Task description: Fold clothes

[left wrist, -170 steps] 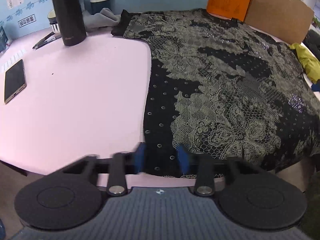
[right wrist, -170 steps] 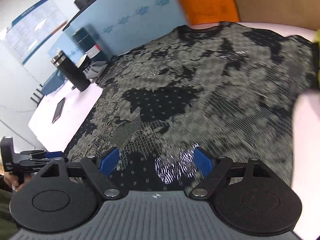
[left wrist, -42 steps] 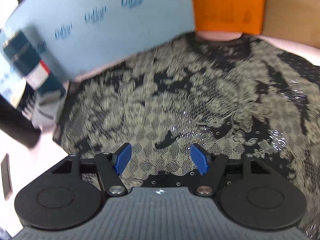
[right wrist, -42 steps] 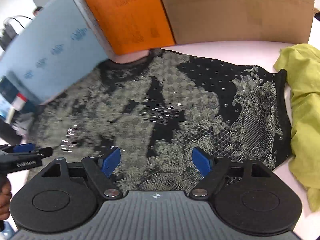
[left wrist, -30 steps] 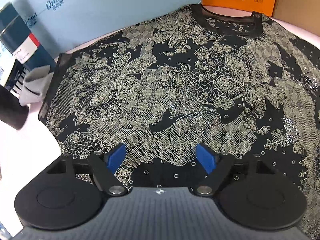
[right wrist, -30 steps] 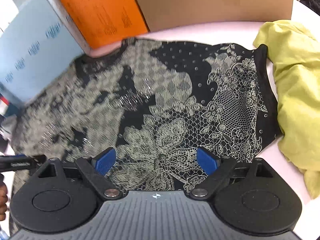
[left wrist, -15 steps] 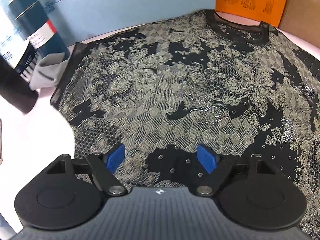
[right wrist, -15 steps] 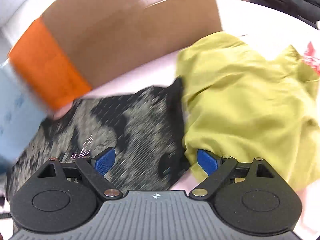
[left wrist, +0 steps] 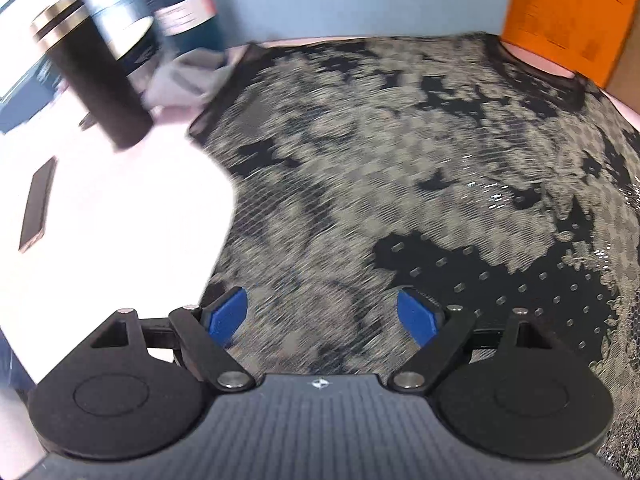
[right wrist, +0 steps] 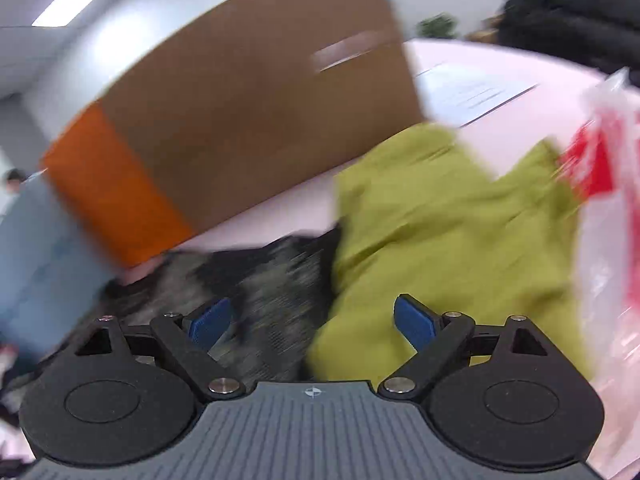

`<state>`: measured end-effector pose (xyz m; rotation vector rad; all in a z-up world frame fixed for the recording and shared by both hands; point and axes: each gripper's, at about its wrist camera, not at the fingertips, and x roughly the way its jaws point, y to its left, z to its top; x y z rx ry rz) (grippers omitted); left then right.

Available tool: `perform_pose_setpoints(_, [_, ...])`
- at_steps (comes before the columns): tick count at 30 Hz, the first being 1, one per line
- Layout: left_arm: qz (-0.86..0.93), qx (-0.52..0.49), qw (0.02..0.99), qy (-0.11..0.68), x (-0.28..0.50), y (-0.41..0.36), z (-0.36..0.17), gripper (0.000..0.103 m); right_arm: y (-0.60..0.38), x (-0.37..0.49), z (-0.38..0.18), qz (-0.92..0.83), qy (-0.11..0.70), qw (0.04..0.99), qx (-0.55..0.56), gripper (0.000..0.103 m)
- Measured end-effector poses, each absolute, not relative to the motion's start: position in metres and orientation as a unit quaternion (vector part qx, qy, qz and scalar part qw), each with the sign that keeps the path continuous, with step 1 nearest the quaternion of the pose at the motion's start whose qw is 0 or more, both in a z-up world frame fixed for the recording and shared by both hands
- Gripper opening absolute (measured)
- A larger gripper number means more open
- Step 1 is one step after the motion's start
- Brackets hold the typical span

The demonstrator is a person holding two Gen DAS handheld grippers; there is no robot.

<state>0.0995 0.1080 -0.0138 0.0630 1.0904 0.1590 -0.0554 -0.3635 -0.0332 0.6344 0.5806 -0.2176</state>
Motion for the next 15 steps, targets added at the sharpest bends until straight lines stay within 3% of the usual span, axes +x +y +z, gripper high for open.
perform_pose_setpoints(5, [0.109,0.026,0.846,0.522,0.078,0.126,-0.01,0.081,-0.345,-0.047,-0.079,-0.039,0.361,0.843,0.397,0.088])
perform_pose_setpoints(15, [0.118,0.045,0.843,0.524,0.061,0.135,-0.01,0.081,-0.35,-0.01,-0.093,-0.117,0.31,0.875,0.352,0.094])
